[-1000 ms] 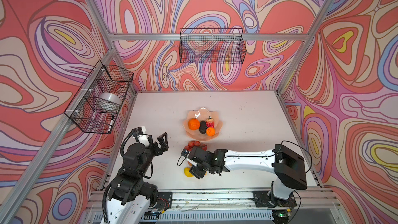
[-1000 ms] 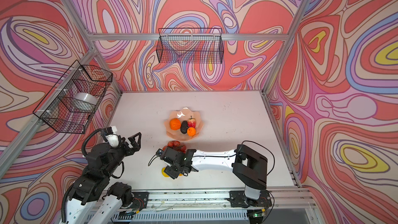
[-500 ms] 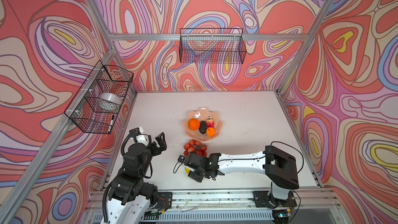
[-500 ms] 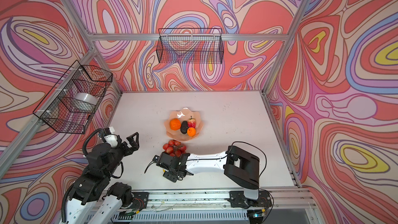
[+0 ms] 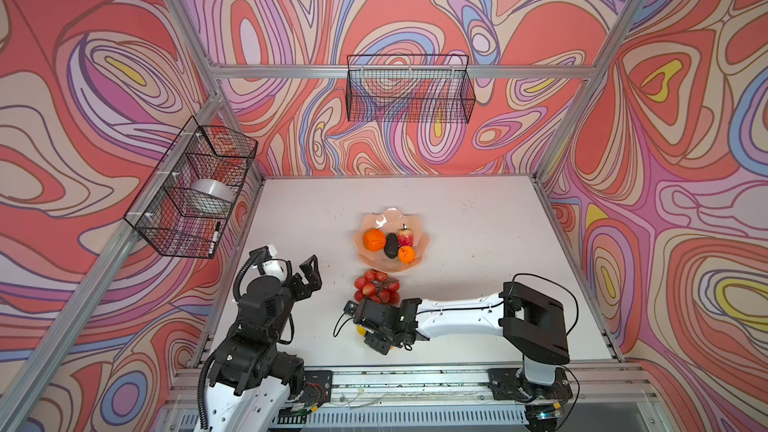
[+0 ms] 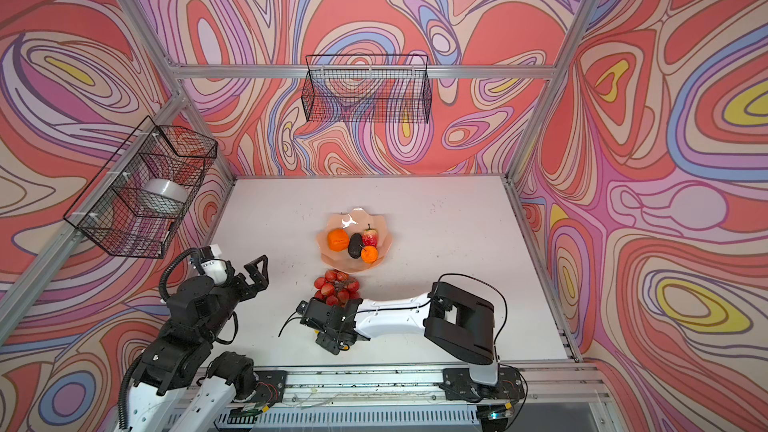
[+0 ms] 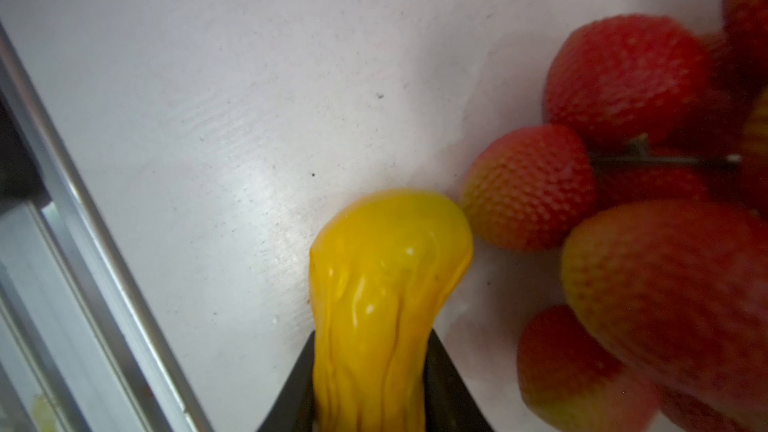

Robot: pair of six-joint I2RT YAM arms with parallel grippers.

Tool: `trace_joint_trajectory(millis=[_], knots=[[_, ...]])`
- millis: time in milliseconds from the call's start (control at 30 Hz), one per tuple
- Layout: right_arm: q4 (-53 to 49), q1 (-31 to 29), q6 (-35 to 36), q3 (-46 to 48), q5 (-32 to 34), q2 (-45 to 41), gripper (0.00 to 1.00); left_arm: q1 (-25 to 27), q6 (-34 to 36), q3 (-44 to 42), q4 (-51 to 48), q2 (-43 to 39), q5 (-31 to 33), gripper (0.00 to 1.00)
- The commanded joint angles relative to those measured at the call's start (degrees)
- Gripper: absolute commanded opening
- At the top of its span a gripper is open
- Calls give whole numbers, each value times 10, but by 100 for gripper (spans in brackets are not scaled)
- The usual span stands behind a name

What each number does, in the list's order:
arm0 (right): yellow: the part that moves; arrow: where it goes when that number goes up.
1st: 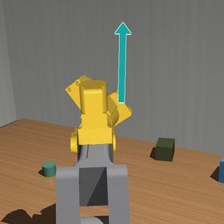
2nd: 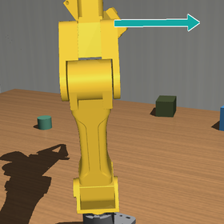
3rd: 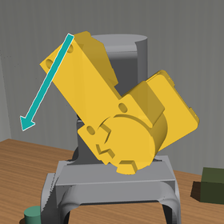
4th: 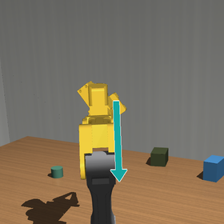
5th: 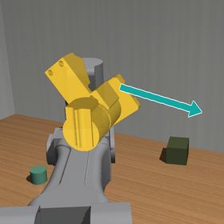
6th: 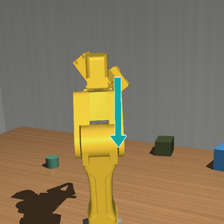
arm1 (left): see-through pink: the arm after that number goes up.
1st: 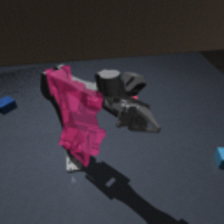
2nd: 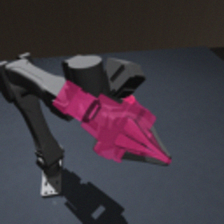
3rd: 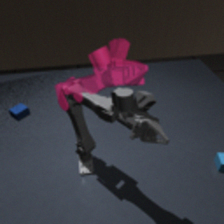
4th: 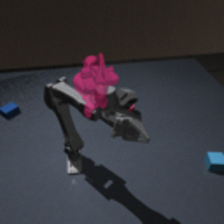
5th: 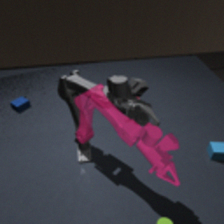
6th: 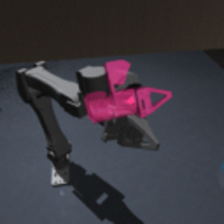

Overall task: Place and organize the fake fruits in the fruit bowl
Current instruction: 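Grasp the yellow squash with the right gripper and lift it, then lower the squash into the bowl and open the right gripper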

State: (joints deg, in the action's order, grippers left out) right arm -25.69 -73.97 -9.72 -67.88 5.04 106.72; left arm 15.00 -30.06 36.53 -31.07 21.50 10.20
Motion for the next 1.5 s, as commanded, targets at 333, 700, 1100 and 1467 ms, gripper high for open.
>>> trace_joint_trajectory(millis=[333,700,1100,1467], knots=[[32,86,-65,16,59,-290,25,-2,3,7,19,13,-40,97],[25,234,82,-74,7,-148,26,-2,12,6,36,35,-82,96],[16,283,220,-177,-74,36,26,-2,35,20,34,59,-141,95],[4,283,256,-189,-82,96,44,-2,45,19,43,77,-168,95]])
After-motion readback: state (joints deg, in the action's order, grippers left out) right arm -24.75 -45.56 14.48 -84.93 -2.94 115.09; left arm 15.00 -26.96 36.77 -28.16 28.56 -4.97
